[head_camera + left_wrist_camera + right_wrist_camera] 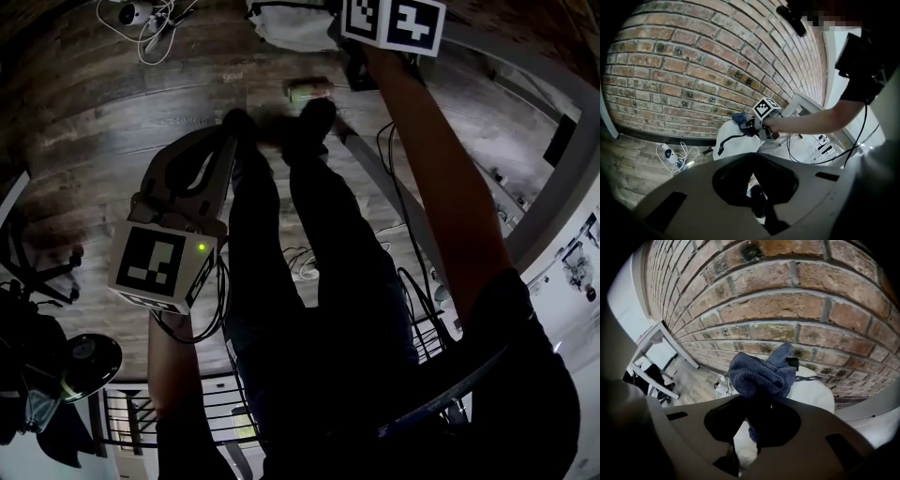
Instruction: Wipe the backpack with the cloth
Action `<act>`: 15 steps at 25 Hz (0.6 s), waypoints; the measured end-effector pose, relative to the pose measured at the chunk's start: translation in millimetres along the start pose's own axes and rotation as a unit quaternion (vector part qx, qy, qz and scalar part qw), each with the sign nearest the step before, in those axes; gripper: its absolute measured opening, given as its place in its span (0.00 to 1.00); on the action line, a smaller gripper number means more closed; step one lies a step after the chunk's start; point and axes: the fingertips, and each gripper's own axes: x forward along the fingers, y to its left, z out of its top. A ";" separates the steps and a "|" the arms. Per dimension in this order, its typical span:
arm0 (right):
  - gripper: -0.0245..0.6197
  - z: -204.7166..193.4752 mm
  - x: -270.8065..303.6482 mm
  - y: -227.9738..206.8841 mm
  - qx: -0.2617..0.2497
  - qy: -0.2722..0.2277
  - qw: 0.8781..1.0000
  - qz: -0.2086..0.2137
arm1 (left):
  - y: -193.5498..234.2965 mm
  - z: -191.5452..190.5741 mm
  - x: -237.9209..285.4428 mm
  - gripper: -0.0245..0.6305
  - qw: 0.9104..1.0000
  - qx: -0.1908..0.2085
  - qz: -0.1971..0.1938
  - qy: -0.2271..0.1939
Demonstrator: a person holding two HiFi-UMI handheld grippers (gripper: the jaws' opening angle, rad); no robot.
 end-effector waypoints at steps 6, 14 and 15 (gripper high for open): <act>0.15 -1.7 -4.4 74.2 0.006 0.020 0.995 0.099 | -8.1 -1.9 -7.0 0.04 1.000 0.008 0.010 -0.015; 0.15 34.3 -123.0 129.9 0.060 -0.030 0.975 0.214 | -41.2 47.5 -64.1 0.04 0.998 0.046 0.015 -0.036; 0.15 44.9 -155.5 131.3 0.066 -0.052 0.972 0.219 | -48.7 60.8 -73.2 0.04 0.997 0.060 0.009 -0.041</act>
